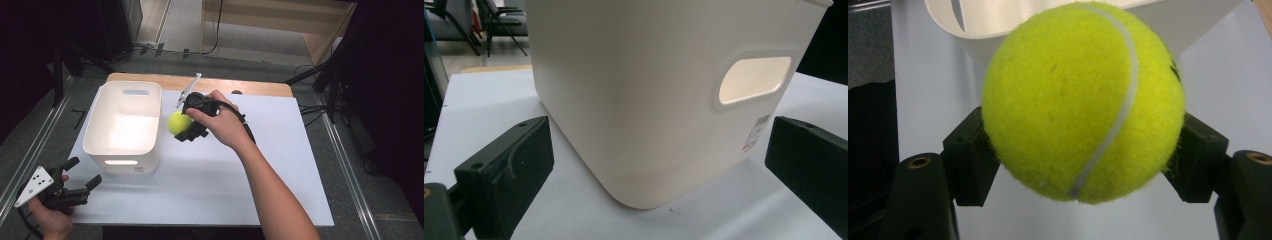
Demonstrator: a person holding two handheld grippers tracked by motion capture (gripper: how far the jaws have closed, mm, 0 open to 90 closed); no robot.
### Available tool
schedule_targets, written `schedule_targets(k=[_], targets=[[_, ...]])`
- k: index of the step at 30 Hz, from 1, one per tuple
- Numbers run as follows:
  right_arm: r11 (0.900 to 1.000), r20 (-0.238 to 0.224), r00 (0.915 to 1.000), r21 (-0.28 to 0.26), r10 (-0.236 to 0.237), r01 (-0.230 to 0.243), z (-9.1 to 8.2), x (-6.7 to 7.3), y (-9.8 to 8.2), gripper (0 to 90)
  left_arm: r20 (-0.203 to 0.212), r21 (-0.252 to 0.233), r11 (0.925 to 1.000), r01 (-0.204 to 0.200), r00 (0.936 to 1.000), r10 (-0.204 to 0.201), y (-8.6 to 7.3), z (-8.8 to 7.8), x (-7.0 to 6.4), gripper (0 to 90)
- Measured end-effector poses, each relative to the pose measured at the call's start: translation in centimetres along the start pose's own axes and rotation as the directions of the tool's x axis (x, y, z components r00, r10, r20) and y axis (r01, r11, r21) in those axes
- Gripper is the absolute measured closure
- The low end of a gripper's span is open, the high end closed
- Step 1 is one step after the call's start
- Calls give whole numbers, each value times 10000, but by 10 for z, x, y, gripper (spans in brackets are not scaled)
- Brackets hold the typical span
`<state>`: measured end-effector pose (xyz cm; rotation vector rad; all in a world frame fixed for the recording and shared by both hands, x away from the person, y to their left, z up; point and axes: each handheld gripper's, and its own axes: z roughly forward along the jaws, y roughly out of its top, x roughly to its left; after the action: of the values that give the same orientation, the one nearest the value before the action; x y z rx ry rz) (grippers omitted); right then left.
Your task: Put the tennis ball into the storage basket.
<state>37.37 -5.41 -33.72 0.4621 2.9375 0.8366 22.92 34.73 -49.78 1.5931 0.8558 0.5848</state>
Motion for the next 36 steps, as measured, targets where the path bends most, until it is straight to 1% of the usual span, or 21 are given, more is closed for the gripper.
schedule_targets(k=[4, 5, 6, 9, 10, 22, 23, 24, 26, 27, 32, 36], targets=[[10000, -4, 10000, -73, 27, -27, -1, 1, 6, 243, 4, -9, 10000, 2, 10000, -2, 0, 0, 0, 0], [9999, -32, 10000, -66, -77, 77, -1, 1, 7, 243, 4, -11, 10000, 4, 10000, -4, 0, 0, 0, 0], [10000, 27, 10000, -41, -79, 79, -1, 1, 9, 243, 4, -10, 10000, 3, 10000, -2, 0, 0, 0, 0], [9999, -66, 10000, -103, -70, 69, 0, 2, 13, 243, -2, -8, 10000, 7, 10000, -7, 0, 0, 0, 0], [9999, -78, 9999, -80, -145, 144, 0, 2, 14, 243, 8, -11, 10000, 11, 10000, -11, 0, 0, 0, 0], [9997, -125, 9997, -91, -217, 216, 4, 4, 25, 243, 22, -5, 10000, 15, 10000, -15, 0, 0, 0, 0], [9994, -124, 9994, -130, -316, 314, 3, 4, 27, 243, 24, 3, 10000, 11, 10000, -11, 0, 0, 0, 0], [9996, -131, 9996, -134, -234, 232, 3, 5, 28, 243, 19, -36, 10000, 34, 10000, -33, 0, 0, 0, 0], [9996, -132, 9996, -163, -245, 243, 3, 5, 31, 243, 19, -40, 10000, 38, 10000, -38, 0, 0, 0, 0], [9994, -138, 9994, -109, -333, 331, 3, 5, 32, 243, 17, -41, 10000, 34, 10000, -34, 0, 0, 0, 0], [9991, -194, 9990, -70, -415, 414, 6, 8, 41, 243, 29, -59, 10000, 33, 10000, -33, 0, 0, 1, 0], [9987, -240, 9985, -159, -493, 489, 9, 10, 49, 243, 33, -76, 10000, 56, 10000, -55, 0, 0, 1, 0]])
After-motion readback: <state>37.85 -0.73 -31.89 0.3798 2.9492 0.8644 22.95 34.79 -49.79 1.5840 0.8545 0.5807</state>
